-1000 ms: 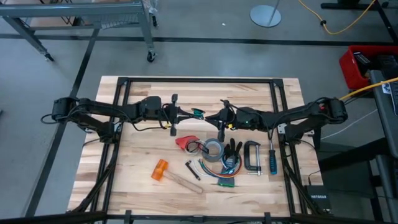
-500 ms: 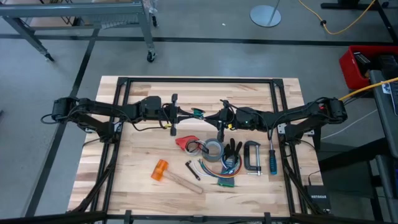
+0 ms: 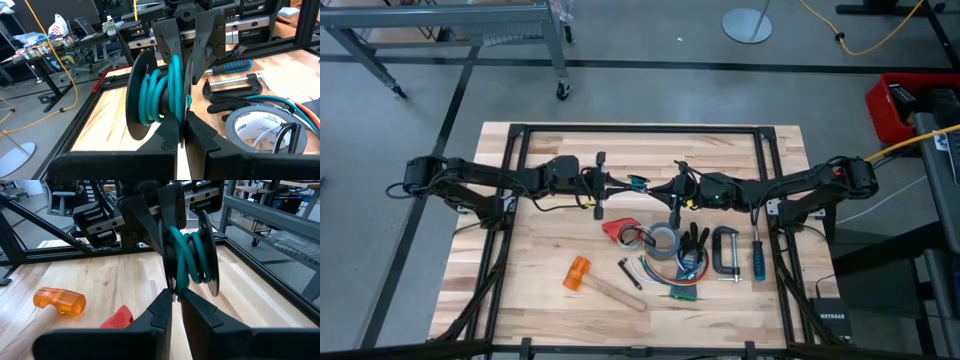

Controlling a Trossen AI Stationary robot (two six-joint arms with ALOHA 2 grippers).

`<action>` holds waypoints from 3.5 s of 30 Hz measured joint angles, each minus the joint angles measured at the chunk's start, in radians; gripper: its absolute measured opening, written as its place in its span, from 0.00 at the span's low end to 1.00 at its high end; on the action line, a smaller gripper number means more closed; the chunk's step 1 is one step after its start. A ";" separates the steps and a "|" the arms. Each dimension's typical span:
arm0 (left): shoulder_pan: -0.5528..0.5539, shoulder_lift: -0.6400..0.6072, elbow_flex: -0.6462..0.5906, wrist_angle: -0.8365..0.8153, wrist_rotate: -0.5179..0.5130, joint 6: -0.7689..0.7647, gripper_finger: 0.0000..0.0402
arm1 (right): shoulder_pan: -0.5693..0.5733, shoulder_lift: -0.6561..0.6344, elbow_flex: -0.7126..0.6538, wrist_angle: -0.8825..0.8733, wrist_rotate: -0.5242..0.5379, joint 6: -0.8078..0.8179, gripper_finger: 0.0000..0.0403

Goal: Coil cords
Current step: Uncoil the green cable wire from the black spool

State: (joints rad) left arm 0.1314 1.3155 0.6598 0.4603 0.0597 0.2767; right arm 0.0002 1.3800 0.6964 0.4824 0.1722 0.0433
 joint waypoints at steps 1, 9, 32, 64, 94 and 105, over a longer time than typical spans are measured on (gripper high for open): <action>0.000 0.000 0.000 0.000 0.000 0.000 0.00 | 0.000 0.000 0.000 0.000 0.000 0.000 0.12; -0.002 0.000 0.000 -0.016 0.012 -0.013 0.00 | -0.001 0.000 0.001 -0.021 0.003 0.000 0.12; -0.002 0.000 -0.001 -0.013 0.021 -0.015 0.00 | -0.001 -0.001 0.001 -0.004 -0.107 0.002 0.12; -0.026 0.000 0.000 0.004 0.007 -0.015 0.00 | -0.001 0.112 0.021 0.060 -0.097 0.003 0.02; -0.027 0.000 0.000 -0.260 -0.068 -0.005 0.00 | 0.000 0.111 0.035 -0.136 -0.003 0.053 0.03; -0.028 0.000 0.000 -0.178 0.032 -0.046 0.00 | 0.000 0.111 0.083 -0.141 -0.038 0.028 0.03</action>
State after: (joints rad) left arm 0.1036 1.3159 0.6601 0.2825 0.0916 0.2312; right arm -0.0002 1.4906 0.7790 0.3415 0.1346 0.0711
